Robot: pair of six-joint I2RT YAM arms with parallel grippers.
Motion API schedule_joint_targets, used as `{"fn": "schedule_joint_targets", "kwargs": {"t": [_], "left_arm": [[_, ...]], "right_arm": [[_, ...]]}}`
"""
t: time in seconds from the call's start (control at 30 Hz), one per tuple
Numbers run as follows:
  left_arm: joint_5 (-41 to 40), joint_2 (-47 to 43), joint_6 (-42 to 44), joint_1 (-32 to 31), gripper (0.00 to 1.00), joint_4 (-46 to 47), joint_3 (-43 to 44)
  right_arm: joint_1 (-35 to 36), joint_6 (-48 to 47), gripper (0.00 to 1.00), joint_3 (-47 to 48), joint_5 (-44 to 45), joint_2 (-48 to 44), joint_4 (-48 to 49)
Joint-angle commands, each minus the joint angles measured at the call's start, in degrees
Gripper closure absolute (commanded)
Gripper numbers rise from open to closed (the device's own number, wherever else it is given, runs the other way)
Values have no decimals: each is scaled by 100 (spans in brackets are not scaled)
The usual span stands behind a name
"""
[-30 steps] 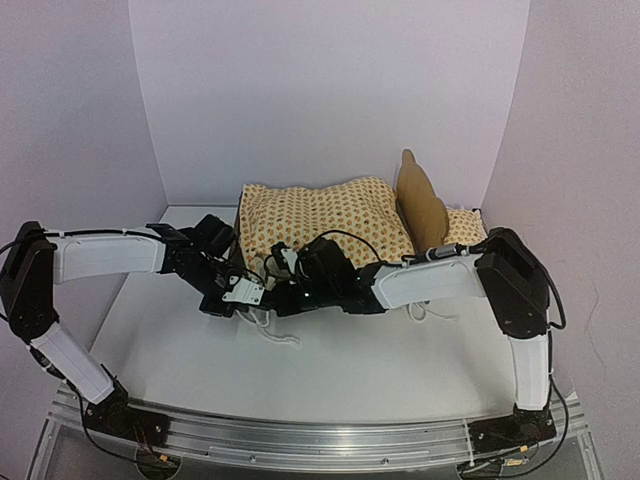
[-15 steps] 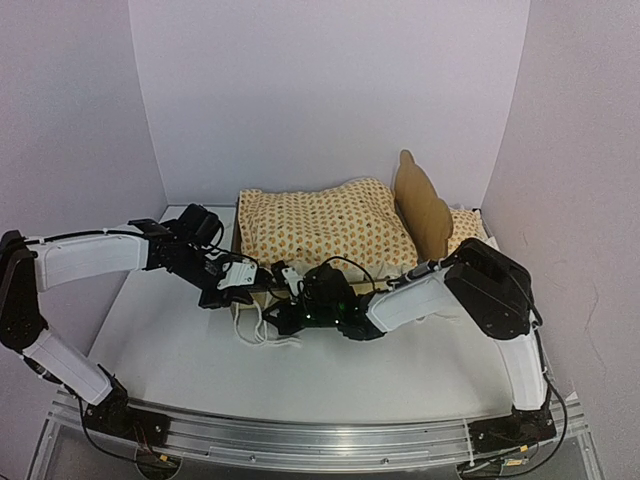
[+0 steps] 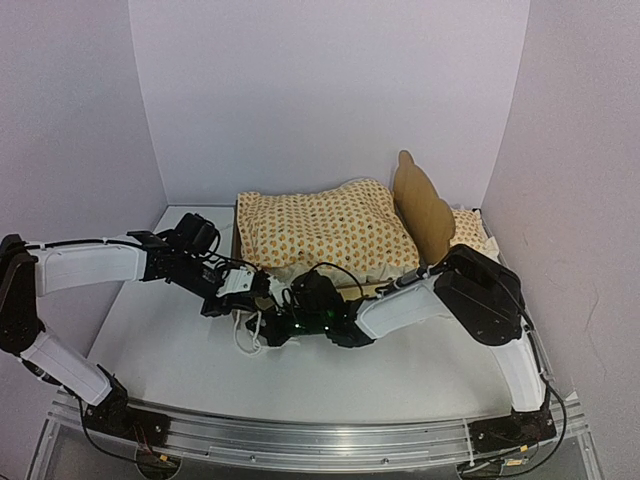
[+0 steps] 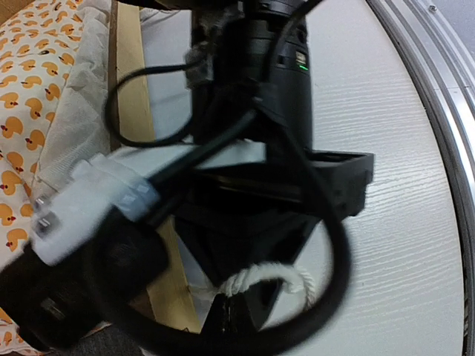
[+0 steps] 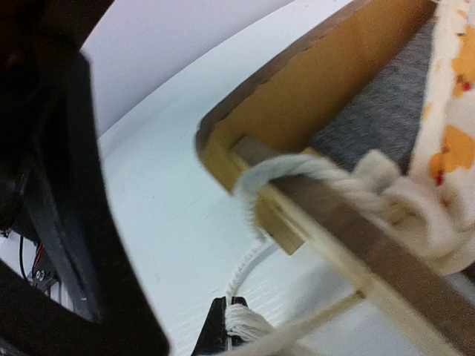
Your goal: Set up the pet bed
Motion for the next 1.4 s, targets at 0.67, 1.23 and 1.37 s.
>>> {"fn": "schedule_joint_targets", "kwargs": {"t": [0.67,1.23,1.37], "left_arm": [[405,-343,-2750,175,36,-853,275],[-645,-821,-2271,462,78,197,-1454],[-668,-635,-2052,465,77,759,-1786]], "right_arm": [[332,205,100,403,-777,913,939],[352,543,100,341,-593,968,1125],[359,614,100,280,-563,916,1256]]}}
